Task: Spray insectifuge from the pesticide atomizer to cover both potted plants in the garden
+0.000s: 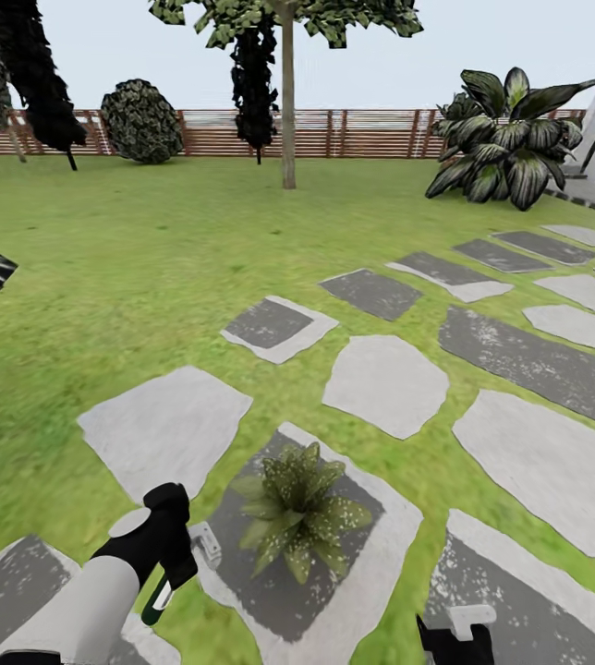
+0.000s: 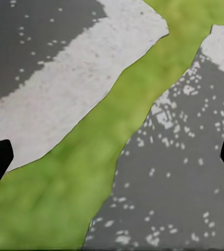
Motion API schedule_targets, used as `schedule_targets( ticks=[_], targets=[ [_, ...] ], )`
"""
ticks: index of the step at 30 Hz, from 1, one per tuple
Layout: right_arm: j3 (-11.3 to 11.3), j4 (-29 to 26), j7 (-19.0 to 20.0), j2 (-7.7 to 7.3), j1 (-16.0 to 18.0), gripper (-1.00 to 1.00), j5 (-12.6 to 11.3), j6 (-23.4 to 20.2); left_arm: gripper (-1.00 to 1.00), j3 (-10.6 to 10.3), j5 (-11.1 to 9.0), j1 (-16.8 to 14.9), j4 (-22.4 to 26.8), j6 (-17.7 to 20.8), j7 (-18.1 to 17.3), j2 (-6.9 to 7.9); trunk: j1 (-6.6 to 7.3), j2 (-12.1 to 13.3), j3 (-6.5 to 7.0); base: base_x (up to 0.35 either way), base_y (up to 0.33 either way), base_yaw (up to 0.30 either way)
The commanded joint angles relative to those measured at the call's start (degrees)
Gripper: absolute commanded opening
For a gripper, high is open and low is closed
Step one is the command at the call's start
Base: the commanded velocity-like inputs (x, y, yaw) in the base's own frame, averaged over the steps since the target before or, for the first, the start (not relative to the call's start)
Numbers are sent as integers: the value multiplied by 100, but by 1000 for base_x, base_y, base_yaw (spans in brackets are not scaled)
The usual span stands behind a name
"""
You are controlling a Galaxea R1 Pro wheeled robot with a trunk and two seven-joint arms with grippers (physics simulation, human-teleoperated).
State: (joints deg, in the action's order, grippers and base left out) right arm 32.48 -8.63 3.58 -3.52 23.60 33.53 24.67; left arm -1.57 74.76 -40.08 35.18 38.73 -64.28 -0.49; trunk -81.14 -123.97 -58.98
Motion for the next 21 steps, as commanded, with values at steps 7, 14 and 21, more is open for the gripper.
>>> schedule_targets(
  ticks=[7, 14, 21],
  targets=[
    [47, 2, 43, 3, 4, 100, 14, 20, -100, 214, 38, -7, 77, 39, -19, -55, 0, -2, -5, 168, 169, -186],
    [48, 2, 39, 9, 5, 100, 15, 20, -100, 259, 32, -9, 92, 38, 273, -26, 0, -2, -5, 2, 1, -155],
    [47, 2, 43, 14, 5, 100, 14, 20, -100, 271, 22, -9, 85, 46, 437, -43, 0, -2, -5, 0, 87, -205]
  ],
)
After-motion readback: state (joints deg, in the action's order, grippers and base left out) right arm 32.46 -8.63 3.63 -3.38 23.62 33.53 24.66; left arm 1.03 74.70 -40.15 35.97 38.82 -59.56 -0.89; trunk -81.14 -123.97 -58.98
